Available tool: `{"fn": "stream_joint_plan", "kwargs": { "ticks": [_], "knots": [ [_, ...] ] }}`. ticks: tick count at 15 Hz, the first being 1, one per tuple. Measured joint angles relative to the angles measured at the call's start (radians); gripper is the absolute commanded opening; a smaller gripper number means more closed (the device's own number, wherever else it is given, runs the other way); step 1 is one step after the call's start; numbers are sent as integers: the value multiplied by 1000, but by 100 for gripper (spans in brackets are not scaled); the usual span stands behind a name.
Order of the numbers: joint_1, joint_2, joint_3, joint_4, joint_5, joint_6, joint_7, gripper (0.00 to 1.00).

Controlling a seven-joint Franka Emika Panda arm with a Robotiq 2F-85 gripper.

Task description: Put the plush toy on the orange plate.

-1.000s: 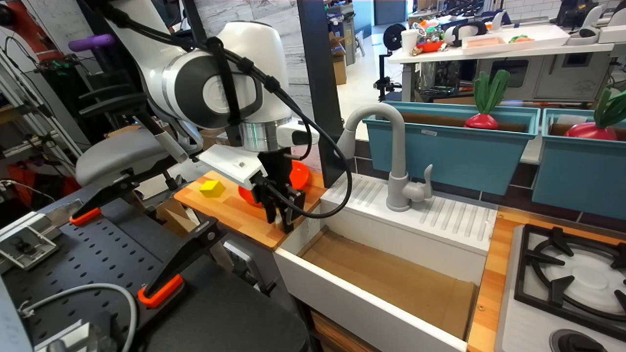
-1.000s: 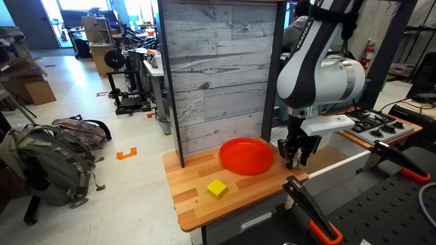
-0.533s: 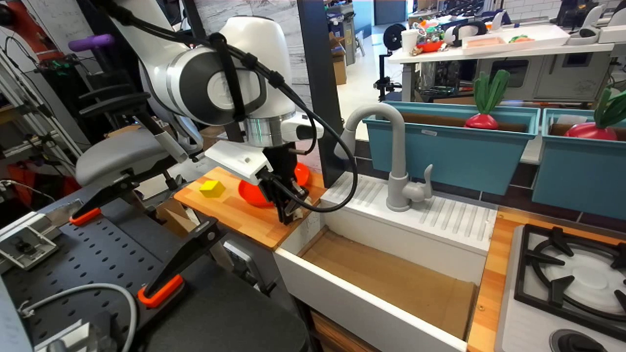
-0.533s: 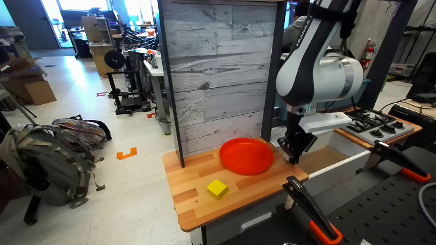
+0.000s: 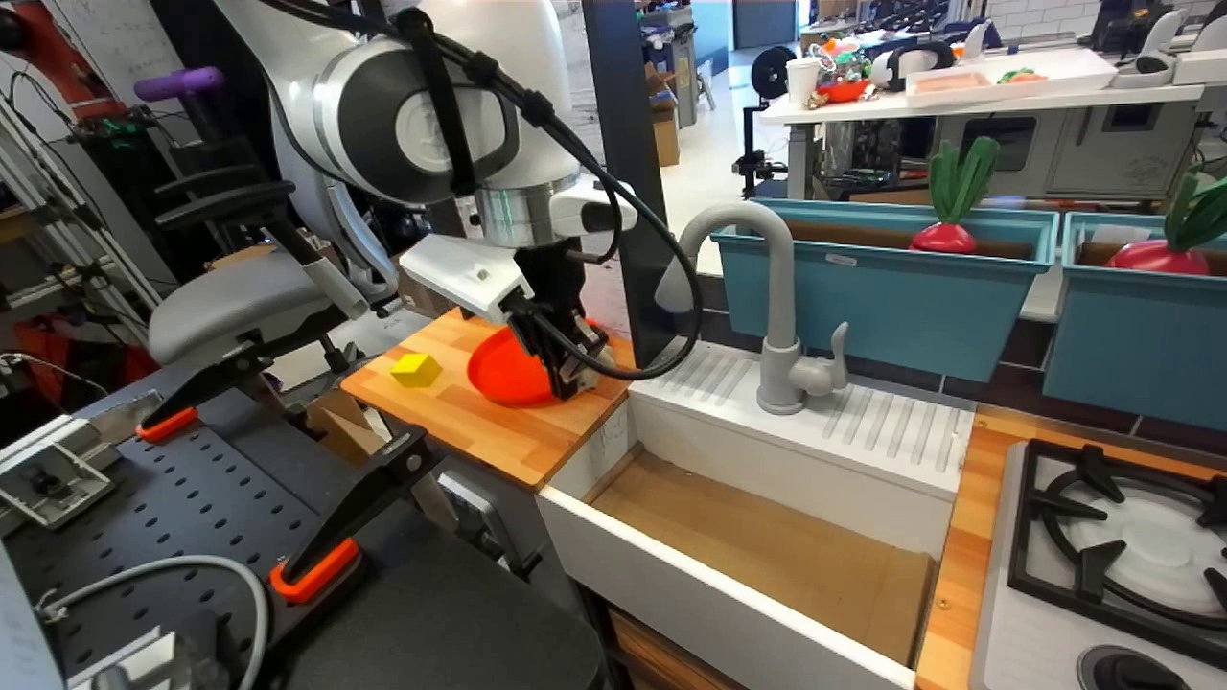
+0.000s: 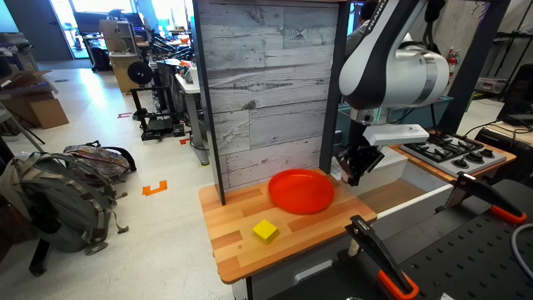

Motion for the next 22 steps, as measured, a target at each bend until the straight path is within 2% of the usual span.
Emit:
{"fn": "stream_joint_plan", "kwargs": {
  "ticks": [6,12,17,18,19,22],
  "knots": [
    [-13,-90,71,-62,18,0,0,2],
    [39,-58,80,-51,13,1,-1,2],
    [92,10,65,12,2,1,1,2],
    [102,24,59,29,-2,1,2,32],
    [111,37,54,44,-5,1,2,33],
    [131,66,38,80,-7,1,8,53]
  ]
}}
